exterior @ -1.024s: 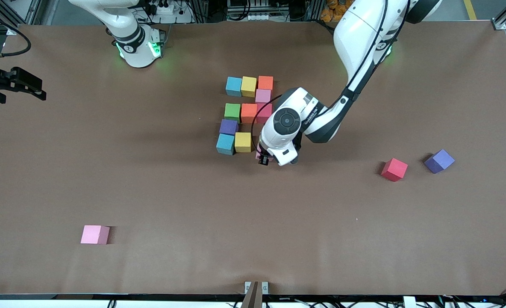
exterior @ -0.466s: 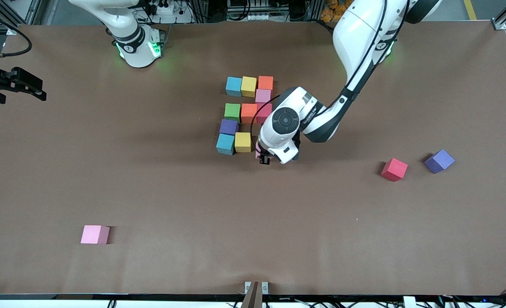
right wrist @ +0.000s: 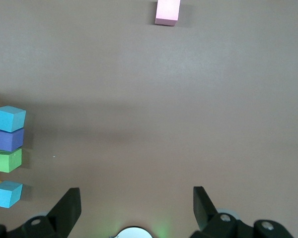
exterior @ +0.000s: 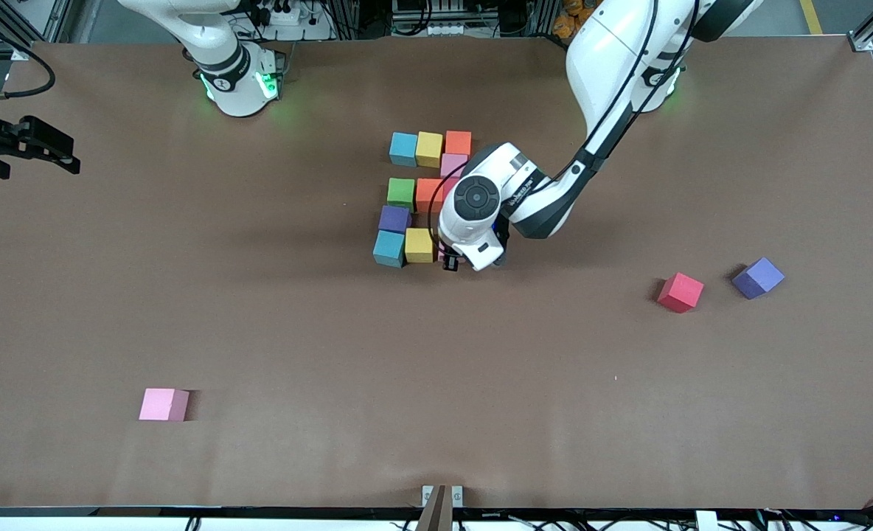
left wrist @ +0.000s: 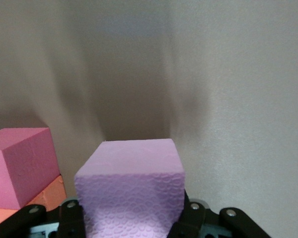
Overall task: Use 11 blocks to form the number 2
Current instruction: 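Lower the pink cube into the figure with the left gripper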
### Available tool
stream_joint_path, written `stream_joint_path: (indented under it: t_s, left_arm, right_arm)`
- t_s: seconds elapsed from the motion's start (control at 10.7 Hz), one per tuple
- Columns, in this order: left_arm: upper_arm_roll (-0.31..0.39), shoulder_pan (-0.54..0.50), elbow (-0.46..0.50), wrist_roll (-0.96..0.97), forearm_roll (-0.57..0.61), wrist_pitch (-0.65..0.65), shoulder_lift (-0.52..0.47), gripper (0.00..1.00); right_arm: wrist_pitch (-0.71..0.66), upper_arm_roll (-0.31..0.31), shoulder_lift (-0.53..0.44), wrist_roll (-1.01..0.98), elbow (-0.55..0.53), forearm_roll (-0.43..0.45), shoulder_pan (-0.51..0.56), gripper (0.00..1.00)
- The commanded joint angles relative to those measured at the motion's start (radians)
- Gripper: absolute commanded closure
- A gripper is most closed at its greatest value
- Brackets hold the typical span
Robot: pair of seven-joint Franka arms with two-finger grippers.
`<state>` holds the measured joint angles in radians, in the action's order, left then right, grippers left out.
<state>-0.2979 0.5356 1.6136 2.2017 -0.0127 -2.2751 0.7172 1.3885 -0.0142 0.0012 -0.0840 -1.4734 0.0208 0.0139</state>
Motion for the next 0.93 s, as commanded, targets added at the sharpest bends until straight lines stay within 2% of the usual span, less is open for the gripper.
stream_joint_path:
  t_s: [0.0,0.84]
  left_arm:
    - [-0.01,-0.006,0.034,0.042,0.03,-0.041,-0.007,0.87]
    - [-0.01,0.015,0.04,0.044,0.065,-0.099,0.016,0.84]
  right_arm:
    - [-0.014,-0.004,0.011,0.01,0.025,0.019,-0.002,0.0]
    - [-0.014,-0.003,0.011,0.004,0.025,0.018,0.0,0.0]
